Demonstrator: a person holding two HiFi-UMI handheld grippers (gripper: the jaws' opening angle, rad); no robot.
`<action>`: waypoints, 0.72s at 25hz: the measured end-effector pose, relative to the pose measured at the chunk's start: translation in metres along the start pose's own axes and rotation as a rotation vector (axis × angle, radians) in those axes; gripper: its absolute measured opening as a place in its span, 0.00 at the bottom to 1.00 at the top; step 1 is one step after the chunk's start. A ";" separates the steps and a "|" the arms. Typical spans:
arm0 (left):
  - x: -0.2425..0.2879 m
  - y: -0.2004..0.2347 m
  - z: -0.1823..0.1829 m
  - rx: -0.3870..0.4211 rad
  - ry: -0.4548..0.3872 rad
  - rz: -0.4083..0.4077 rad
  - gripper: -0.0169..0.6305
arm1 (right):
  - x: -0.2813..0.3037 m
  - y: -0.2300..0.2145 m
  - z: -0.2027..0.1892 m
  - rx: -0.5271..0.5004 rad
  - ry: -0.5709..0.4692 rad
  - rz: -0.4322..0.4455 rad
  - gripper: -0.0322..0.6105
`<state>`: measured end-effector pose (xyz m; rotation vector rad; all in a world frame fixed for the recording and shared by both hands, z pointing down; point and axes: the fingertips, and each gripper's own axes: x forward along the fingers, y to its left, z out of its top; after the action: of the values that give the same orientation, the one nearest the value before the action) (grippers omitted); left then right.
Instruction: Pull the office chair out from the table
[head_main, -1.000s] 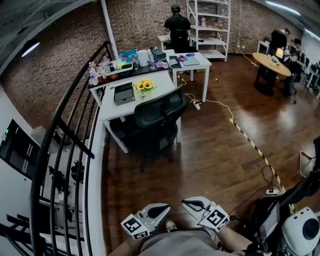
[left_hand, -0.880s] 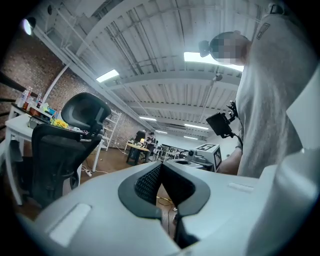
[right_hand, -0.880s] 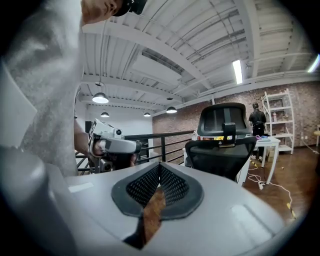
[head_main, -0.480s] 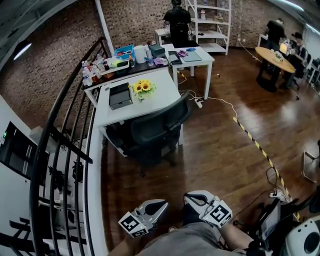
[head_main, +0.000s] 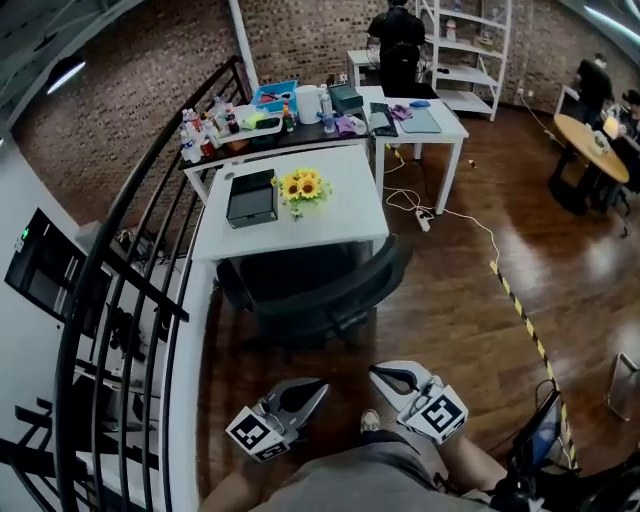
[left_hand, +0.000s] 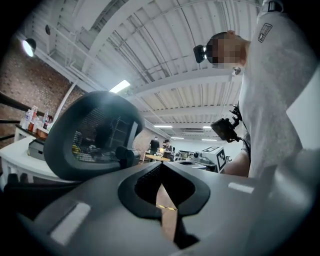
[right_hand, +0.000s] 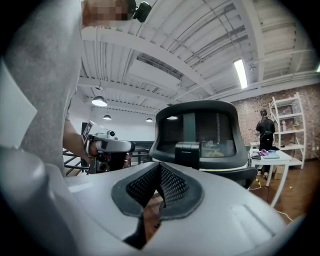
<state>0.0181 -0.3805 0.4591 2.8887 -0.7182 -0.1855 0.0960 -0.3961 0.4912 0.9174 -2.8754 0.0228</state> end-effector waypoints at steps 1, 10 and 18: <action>0.007 0.007 0.005 0.011 -0.003 0.011 0.03 | 0.003 -0.009 0.007 -0.010 -0.013 0.009 0.06; 0.035 0.055 0.028 0.068 -0.012 0.045 0.03 | 0.034 -0.072 0.035 -0.056 -0.066 -0.004 0.06; 0.013 0.082 0.043 0.150 0.009 0.134 0.03 | 0.041 -0.112 0.049 -0.086 -0.075 -0.086 0.06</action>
<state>-0.0149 -0.4638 0.4308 2.9644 -0.9597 -0.1060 0.1227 -0.5137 0.4454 1.0459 -2.8758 -0.1447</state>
